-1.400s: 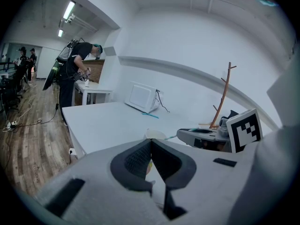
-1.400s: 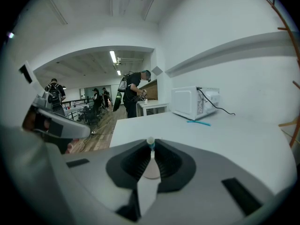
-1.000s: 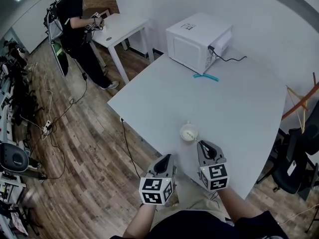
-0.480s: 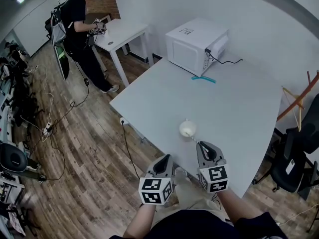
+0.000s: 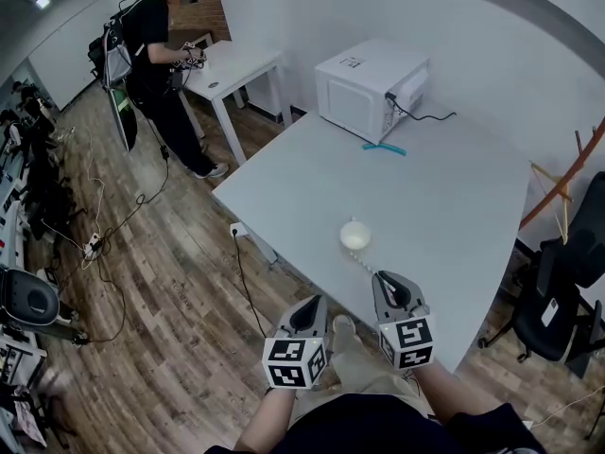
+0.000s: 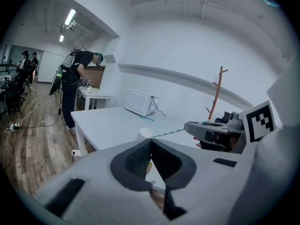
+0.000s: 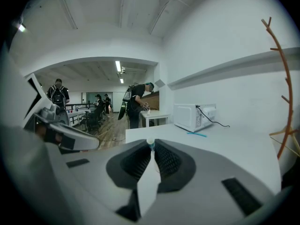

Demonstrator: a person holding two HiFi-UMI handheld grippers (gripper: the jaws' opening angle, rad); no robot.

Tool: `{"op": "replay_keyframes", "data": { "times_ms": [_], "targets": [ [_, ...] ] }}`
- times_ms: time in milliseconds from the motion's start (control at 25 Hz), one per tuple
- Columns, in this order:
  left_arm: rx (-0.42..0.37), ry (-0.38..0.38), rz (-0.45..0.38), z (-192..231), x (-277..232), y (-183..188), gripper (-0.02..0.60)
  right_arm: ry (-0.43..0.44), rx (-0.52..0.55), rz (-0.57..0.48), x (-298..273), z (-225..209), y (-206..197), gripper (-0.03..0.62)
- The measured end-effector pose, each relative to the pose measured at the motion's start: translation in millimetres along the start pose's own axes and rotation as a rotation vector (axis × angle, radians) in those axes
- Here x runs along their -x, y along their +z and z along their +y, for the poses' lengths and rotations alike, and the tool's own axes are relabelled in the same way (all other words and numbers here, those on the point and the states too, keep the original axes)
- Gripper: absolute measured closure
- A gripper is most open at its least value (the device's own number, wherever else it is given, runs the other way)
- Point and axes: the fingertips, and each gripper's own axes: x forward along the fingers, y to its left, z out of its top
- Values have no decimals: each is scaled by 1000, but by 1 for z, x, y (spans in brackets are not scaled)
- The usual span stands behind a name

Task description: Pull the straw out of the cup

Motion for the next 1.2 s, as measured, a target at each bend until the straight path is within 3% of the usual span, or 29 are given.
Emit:
{"op": "replay_keyframes", "data": {
  "times_ms": [1200],
  "targets": [
    [-14, -8, -22, -19, 29, -8, 563, 48, 13, -42, 38, 28, 11, 553]
  ]
}}
